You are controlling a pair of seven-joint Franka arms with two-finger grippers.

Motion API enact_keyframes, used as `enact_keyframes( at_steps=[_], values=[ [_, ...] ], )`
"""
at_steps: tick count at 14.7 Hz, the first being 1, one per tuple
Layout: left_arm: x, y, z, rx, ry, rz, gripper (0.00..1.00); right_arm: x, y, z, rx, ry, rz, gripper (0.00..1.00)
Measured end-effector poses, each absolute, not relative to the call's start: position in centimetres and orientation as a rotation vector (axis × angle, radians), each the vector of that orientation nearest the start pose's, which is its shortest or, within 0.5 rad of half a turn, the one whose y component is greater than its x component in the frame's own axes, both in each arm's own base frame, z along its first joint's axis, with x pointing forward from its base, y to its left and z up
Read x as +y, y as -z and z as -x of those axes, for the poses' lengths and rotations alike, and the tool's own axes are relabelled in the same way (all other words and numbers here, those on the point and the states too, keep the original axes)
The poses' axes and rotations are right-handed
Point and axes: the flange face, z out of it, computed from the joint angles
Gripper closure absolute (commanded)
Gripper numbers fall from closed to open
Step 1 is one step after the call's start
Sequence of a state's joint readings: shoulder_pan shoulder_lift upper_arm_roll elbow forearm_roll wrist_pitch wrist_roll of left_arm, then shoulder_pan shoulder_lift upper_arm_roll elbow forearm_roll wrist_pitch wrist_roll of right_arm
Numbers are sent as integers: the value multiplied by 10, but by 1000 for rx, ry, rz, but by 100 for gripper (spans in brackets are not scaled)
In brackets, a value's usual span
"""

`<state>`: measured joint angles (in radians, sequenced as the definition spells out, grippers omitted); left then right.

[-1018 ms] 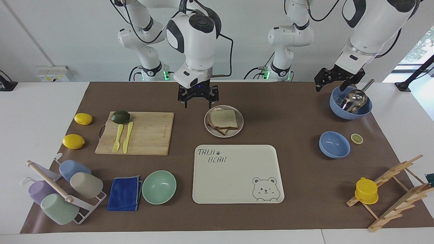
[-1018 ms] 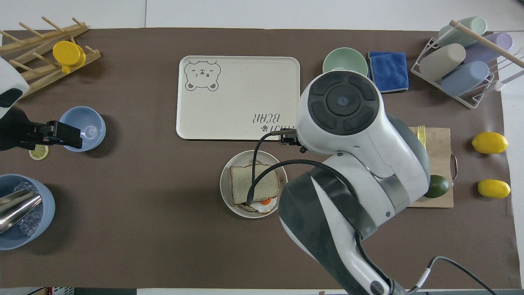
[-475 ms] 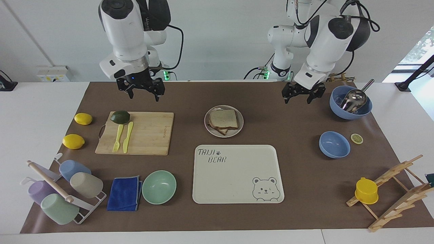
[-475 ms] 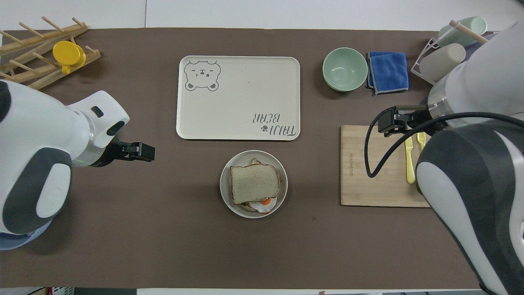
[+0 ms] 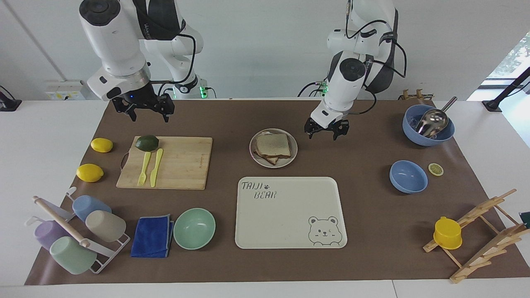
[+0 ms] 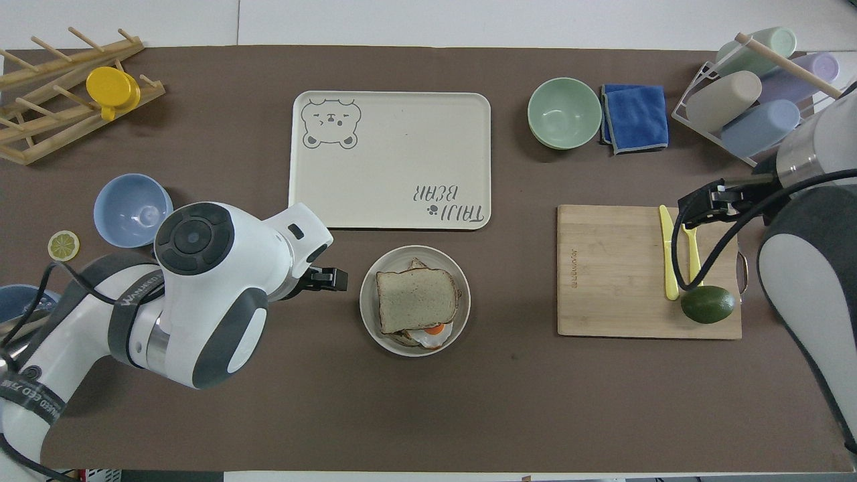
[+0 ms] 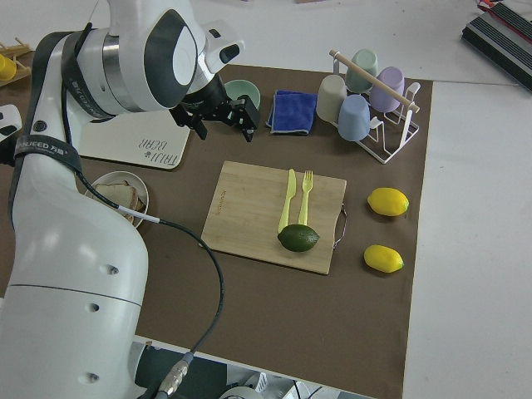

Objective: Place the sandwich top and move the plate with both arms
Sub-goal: 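Grasp the plate rim with the left gripper while the right gripper withdraws, then close the left gripper firmly on the plate rim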

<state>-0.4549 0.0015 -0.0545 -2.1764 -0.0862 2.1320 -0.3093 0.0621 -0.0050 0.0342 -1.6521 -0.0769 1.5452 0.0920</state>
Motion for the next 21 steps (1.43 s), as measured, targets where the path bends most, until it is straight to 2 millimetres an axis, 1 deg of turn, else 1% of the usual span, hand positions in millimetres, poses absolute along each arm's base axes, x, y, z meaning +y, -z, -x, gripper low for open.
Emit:
enact_keyframes(
  at_steps=[2, 4, 5, 7, 9, 11, 12, 14, 15, 18, 21],
  values=[
    [-267, -365, -453, 237, -104, 3200, 0, 31, -591, -536, 1, -149, 3222, 0],
    [-274, -353, -442, 238, -106, 3222, 5, 18, -595, -532, 35, -143, 3220, 0],
    [-280, -349, -437, 244, -113, 3230, 7, 16, -595, -532, 41, -142, 3220, 0],
    [-286, -345, -430, 244, -132, 3241, 14, 17, -594, -532, 39, -147, 3220, 0],
    [-288, -339, -424, 244, -141, 3247, 24, 19, -594, -532, 34, -145, 3219, 0],
    [-289, -333, -419, 235, -152, 3254, 26, 16, -595, -532, 49, -137, 3192, 0],
    [-289, -332, -418, 225, -159, 3259, 29, 11, -595, -533, 69, -136, 3178, 0],
    [-290, -332, -418, 198, -172, 3277, 31, -1, -595, -533, 109, -137, 3164, 0],
    [-290, -332, -417, 195, -175, 3279, 35, -5, -595, -533, 121, -136, 3161, 0],
    [-295, -330, -414, 186, -168, 3296, 40, -7, -597, -533, 126, -130, 3155, 0],
    [-301, -323, -412, 171, -158, 3306, 44, -6, -598, -533, 126, -125, 3154, 0]
  ],
)
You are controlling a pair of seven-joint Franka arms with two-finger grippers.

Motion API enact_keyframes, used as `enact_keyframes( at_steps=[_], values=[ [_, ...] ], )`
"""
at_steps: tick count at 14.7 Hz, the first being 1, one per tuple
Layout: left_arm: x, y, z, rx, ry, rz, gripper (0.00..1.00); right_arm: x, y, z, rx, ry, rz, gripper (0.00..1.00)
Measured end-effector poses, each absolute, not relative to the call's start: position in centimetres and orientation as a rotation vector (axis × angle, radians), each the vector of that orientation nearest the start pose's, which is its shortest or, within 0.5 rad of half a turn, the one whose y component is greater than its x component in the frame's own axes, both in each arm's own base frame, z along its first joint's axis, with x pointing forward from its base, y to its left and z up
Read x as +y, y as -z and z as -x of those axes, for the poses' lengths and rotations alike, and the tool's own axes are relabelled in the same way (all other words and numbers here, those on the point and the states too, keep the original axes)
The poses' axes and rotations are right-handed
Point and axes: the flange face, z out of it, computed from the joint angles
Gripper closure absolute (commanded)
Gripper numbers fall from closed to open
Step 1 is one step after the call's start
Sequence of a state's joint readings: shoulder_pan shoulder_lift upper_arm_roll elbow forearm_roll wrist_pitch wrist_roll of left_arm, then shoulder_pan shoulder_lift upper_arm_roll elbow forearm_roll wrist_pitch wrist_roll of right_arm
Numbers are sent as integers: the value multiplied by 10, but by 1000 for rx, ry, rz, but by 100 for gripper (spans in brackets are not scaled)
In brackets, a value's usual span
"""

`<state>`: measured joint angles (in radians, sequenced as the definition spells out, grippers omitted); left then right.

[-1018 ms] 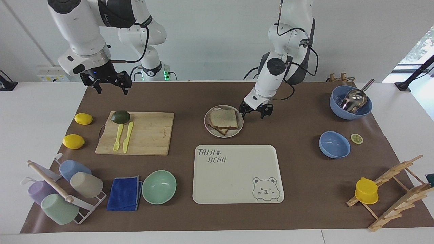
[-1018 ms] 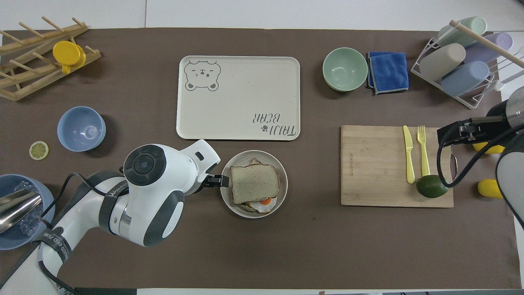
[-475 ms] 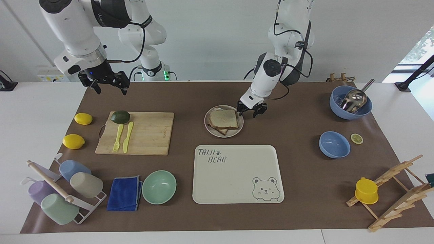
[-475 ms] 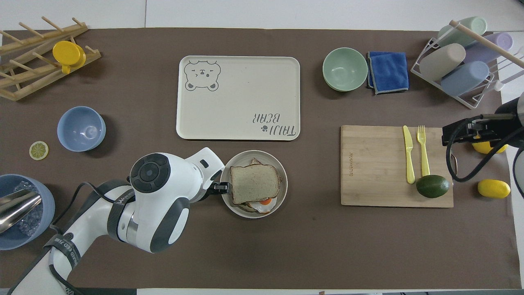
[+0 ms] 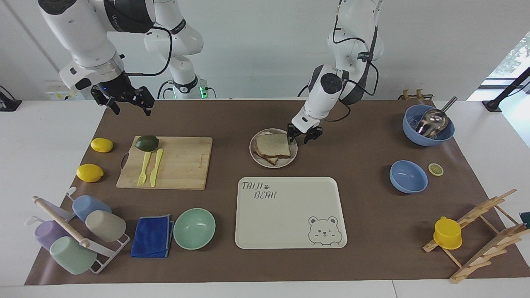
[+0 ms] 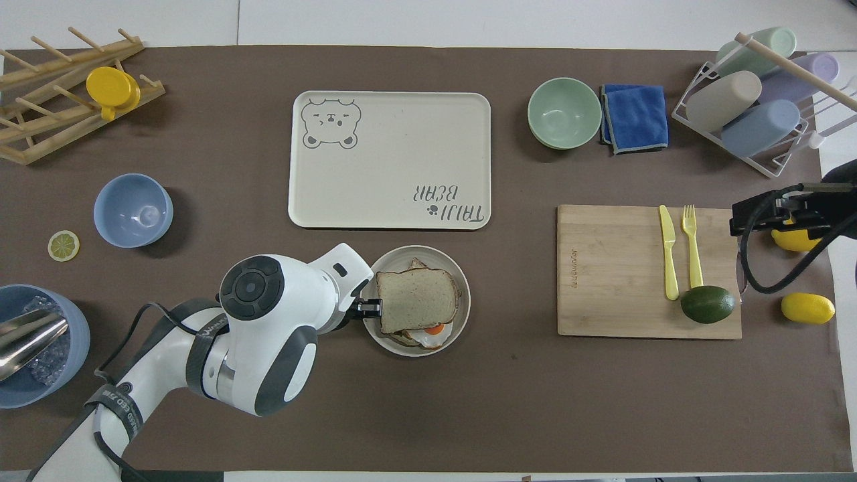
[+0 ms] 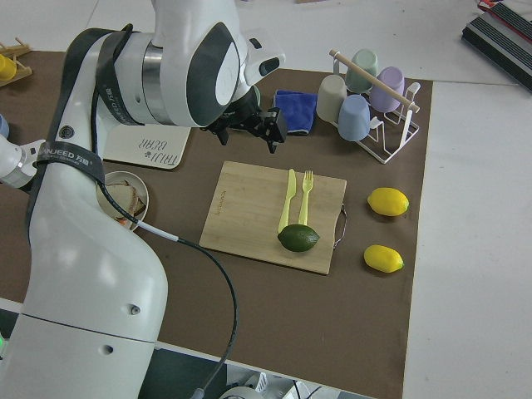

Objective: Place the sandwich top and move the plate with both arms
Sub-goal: 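Close the left gripper firmly on the plate rim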

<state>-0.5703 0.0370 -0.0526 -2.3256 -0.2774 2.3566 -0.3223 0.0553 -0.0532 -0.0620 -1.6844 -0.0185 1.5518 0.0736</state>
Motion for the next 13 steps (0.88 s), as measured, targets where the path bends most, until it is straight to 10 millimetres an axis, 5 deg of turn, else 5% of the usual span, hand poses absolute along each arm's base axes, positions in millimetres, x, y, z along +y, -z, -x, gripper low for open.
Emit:
enact_keyframes(
  at_steps=[13],
  values=[
    [-305, -311, -411, 159, -162, 3303, 60, 2, -624, -536, 105, -38, 3147, 0]
  ],
)
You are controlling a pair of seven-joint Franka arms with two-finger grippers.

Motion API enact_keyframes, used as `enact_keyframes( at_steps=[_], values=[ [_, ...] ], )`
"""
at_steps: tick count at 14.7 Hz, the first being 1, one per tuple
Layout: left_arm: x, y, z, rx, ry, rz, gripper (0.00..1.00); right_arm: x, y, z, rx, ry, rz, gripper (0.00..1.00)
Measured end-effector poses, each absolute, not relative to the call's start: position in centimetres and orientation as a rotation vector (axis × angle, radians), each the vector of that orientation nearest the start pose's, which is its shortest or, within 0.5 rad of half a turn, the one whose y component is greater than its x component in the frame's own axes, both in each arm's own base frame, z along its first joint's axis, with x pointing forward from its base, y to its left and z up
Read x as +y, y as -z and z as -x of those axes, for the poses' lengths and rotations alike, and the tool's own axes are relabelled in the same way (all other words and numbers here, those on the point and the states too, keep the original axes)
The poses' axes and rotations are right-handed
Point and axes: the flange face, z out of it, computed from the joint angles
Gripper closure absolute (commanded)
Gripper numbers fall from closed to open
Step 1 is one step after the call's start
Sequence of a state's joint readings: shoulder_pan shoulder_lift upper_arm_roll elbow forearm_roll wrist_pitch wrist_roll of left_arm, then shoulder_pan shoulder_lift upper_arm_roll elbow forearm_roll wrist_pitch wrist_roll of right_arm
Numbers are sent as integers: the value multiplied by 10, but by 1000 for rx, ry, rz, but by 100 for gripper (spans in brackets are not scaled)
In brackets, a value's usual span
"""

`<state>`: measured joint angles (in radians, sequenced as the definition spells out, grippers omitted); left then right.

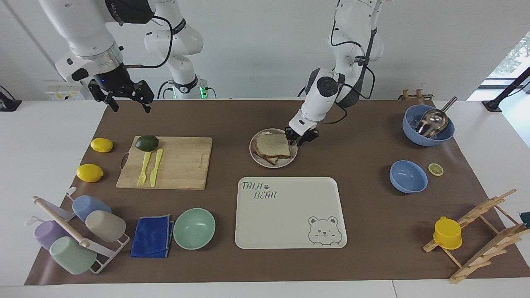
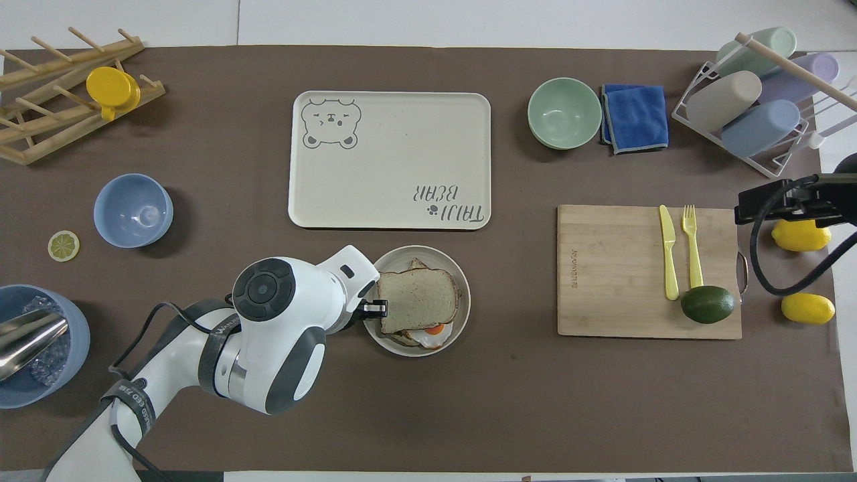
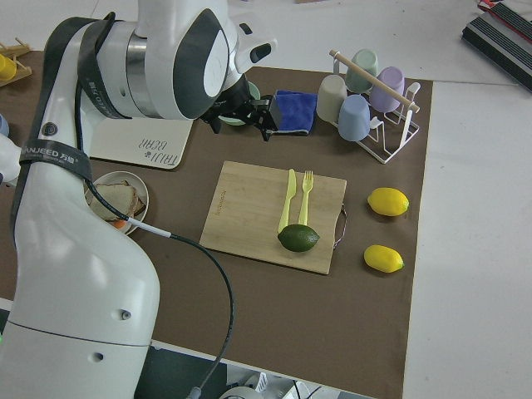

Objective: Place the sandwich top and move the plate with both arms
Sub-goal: 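Close the left gripper firmly on the plate rim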

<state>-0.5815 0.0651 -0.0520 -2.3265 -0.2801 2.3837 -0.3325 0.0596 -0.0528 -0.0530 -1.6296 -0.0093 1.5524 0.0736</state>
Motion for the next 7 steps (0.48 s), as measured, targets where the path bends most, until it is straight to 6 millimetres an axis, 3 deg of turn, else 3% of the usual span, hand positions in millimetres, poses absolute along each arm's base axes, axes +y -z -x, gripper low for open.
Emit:
enact_keyframes(
  at_steps=[2, 4, 7],
  values=[
    [-306, -308, -412, 156, -154, 3304, 67, 5, -625, -538, 96, -37, 3148, 0],
    [-306, -306, -412, 155, -155, 3303, 99, 6, -625, -544, 94, -59, 3150, 0],
    [-308, -310, -415, 143, -138, 3316, 100, -1, -621, -548, 117, -78, 3149, 0]
  ],
)
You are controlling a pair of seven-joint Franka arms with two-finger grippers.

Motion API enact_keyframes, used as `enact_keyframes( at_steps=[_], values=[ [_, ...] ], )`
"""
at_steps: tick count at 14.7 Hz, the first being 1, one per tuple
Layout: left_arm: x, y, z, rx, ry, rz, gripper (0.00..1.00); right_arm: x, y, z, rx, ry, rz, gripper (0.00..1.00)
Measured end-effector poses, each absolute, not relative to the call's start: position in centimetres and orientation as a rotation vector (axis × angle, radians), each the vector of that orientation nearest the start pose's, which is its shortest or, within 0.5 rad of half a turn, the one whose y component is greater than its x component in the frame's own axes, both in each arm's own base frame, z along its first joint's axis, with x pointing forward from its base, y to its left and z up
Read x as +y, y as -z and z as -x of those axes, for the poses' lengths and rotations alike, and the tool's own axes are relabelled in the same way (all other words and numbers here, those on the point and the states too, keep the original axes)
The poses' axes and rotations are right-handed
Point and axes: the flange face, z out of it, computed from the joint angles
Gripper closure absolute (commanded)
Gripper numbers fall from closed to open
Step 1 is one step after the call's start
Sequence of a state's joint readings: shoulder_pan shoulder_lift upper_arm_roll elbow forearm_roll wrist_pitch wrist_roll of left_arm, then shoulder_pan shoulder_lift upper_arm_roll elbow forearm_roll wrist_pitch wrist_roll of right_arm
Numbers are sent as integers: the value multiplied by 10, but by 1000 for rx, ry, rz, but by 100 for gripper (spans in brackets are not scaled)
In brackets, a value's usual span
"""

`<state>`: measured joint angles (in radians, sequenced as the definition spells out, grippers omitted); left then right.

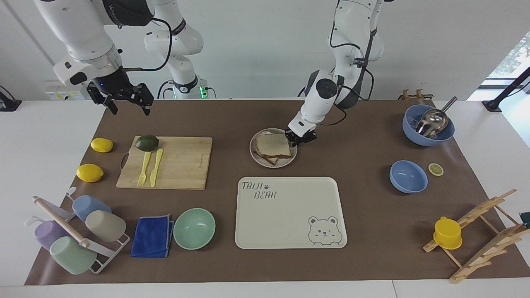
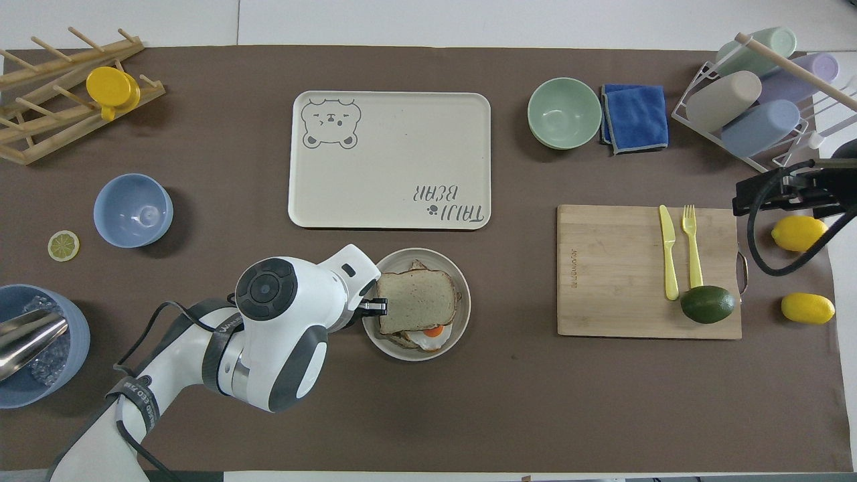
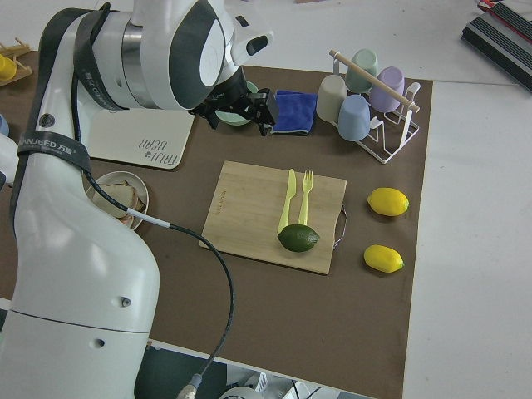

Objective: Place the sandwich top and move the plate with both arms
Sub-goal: 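Close the left gripper firmly on the plate rim, then slide the plate onto the white bear tray with the left gripper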

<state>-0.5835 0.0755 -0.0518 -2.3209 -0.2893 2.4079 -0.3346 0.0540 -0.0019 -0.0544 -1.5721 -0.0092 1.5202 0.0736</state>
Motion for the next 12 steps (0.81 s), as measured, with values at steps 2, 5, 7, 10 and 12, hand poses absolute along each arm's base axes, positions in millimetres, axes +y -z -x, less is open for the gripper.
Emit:
enact_keyframes(
  at_steps=[2, 5, 7, 10, 12],
  values=[
    [-307, -309, -414, 137, -142, 3318, 100, -6, -621, -548, 132, -83, 3148, 0],
    [-306, -309, -415, 115, -158, 3324, 100, -16, -621, -547, 158, -86, 3147, 0],
    [-303, -313, -419, 85, -194, 3330, 100, -21, -621, -547, 173, -89, 3146, 0],
    [-293, -346, -448, 44, -266, 3337, 100, -19, -620, -546, 169, -103, 3145, 0],
    [-277, -378, -476, 17, -265, 3359, 100, -18, -619, -546, 166, -111, 3145, 0]
  ],
)
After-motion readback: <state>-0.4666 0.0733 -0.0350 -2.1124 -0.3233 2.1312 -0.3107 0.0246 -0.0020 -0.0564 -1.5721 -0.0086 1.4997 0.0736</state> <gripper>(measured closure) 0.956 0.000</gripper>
